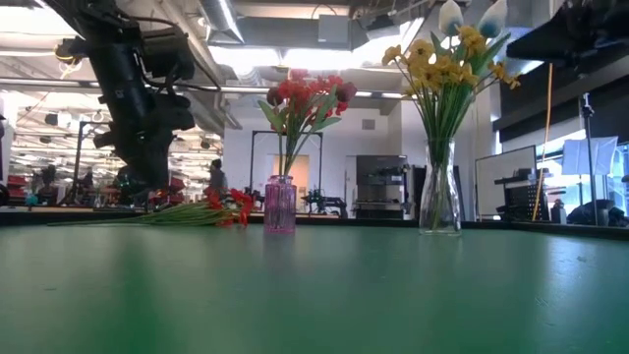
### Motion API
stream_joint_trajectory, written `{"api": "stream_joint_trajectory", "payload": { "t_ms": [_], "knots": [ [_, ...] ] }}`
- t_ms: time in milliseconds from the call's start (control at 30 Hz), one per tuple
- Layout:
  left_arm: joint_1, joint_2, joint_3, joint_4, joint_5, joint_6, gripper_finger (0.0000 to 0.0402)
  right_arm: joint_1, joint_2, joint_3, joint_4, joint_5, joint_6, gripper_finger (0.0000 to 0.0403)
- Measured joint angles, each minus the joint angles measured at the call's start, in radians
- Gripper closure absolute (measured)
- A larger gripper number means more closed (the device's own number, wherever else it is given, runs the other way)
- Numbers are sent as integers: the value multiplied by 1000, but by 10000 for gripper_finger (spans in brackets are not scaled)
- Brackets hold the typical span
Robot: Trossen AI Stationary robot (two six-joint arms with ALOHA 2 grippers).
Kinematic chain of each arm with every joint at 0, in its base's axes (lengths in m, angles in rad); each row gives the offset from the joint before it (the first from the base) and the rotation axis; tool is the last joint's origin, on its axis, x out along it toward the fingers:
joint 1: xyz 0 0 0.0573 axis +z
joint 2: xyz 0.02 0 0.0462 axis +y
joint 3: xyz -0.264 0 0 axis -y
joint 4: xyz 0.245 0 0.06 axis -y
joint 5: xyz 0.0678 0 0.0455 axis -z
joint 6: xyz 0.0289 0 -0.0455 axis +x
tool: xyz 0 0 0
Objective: Sort flowers into vase by color
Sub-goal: Put the red flowers into the pink vase
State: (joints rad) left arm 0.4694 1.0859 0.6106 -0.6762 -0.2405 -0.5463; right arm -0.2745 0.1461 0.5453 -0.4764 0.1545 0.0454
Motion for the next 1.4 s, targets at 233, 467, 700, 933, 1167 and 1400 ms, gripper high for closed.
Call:
{"api": "stream_joint_trajectory", "payload": {
  "t_ms": [233, 467, 700, 933, 1167, 1400],
  "knots": [
    [0, 0, 0, 0, -11, 6, 284, 0, -79, 0, 131, 68, -26, 331],
    [0, 0, 0, 9, -12, 11, 284, 0, -142, -43, 155, 143, -2, 331],
    [0, 0, 0, 21, -12, 16, 284, 0, -142, -125, 267, 151, -23, 331],
    [23, 0, 0, 11, -5, 18, 284, 0, -142, -64, 309, 169, -58, 331],
    [86, 4, 0, 12, 82, 72, 281, 0, -143, -21, 302, 85, -41, 331],
    [95, 92, 0, 13, 106, 86, 221, 0, -142, -20, 294, 37, 6, 331]
  ]
}}
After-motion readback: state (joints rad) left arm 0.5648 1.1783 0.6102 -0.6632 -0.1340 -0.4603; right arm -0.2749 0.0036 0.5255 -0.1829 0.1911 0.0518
